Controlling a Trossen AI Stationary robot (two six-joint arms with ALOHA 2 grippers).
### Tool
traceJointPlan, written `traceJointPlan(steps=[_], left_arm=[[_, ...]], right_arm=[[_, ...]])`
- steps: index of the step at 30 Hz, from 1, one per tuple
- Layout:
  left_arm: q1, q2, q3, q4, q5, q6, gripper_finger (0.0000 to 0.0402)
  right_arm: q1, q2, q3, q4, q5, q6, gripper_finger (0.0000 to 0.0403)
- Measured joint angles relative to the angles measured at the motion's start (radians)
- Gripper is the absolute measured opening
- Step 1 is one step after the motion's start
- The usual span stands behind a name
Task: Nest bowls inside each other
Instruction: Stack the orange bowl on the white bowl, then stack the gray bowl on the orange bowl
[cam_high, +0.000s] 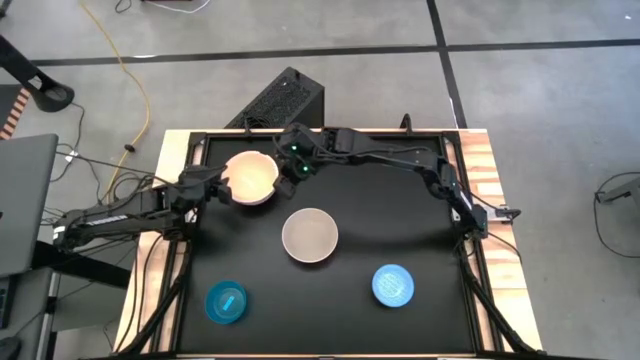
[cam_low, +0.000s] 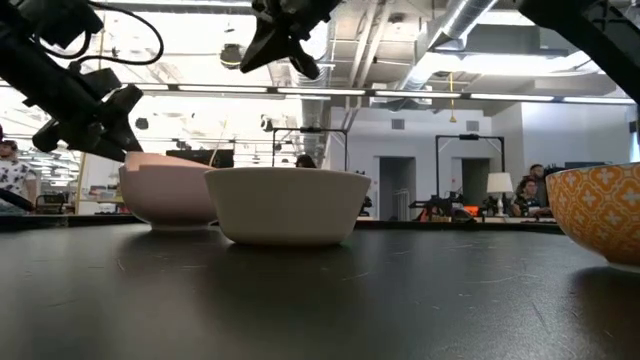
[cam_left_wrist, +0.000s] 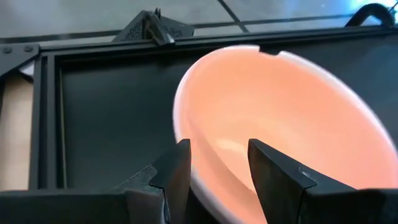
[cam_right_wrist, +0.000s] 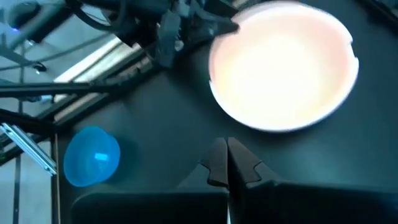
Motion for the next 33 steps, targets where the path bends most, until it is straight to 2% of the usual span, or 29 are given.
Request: traceJointPlan(steps=[9,11,15,23,28,33], left_arm=[[0.000,0.000,0.000,-0.033,-0.001,-0.048,0.0148],[0.000,0.000,0.000,-0.009,0.002,-0.049,0.0148],[0.000,-0.008,0.000,0.107,0.043,-0.020,0.0148],[0.000,-0.008,0.001,0.430,0.157,0.109,0.0148],[-0.001,-0.008,0.001,0.475,0.157,0.157,0.0148],[0.000,-0.008,0.001,0.467,0.151,0.193,0.0148]], right_arm=[[0.023,0.001,0.000,-0.106,-0.001,0.000,0.0004],[0.030,0.001,0.000,-0.180,-0.001,-0.015,0.0004],[0.057,0.002,0.000,-0.379,0.010,-0.045,0.0004],[0.129,0.002,0.000,-0.514,0.134,-0.015,0.0004],[0.166,0.006,-0.098,-0.504,0.177,0.020,0.0011],[0.158,0.006,-0.213,-0.418,0.180,0.038,0.0048]])
